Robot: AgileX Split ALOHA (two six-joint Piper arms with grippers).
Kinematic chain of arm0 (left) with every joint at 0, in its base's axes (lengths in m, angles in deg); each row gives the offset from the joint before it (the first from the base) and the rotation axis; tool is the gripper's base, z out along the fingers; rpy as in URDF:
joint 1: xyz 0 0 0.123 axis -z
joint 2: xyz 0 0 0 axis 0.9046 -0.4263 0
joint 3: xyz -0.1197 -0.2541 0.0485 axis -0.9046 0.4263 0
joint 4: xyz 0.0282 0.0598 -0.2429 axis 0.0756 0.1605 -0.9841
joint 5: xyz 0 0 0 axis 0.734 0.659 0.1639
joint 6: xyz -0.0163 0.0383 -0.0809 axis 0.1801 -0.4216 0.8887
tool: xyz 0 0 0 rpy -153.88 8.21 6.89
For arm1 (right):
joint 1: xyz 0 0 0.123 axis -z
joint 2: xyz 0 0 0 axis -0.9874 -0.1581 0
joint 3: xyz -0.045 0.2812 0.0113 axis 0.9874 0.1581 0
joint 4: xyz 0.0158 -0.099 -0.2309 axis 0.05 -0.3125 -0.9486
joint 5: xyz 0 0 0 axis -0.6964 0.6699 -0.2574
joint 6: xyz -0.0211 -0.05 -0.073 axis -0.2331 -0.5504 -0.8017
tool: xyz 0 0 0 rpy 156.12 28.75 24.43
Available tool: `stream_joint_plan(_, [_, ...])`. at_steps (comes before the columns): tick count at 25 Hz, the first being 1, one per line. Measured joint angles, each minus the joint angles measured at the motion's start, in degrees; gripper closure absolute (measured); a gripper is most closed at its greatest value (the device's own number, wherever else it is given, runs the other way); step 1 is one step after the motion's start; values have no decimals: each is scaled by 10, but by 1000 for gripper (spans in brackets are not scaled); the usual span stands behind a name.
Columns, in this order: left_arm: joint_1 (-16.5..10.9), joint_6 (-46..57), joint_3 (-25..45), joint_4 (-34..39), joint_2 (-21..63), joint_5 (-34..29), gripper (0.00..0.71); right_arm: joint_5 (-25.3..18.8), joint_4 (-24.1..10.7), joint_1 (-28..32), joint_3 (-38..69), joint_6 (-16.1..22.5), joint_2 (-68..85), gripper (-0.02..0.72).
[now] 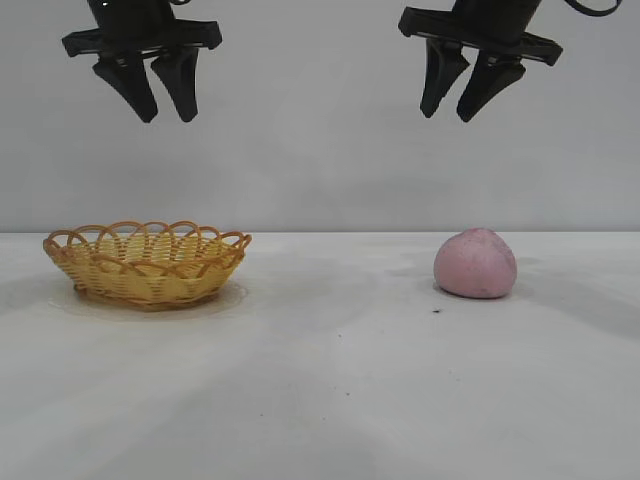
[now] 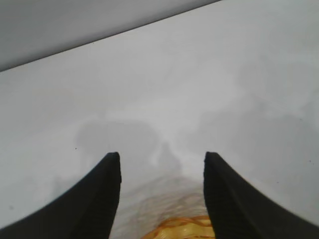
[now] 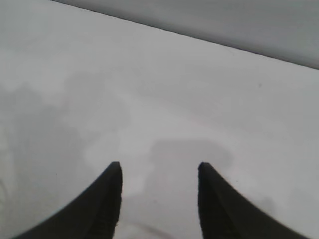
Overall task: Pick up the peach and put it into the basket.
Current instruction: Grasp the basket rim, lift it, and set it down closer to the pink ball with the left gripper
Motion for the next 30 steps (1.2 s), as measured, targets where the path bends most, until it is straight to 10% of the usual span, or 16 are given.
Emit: stream_joint_plan(30, [0, -20, 22, 111, -74, -174, 344, -153, -84, 0, 0, 30, 0, 400])
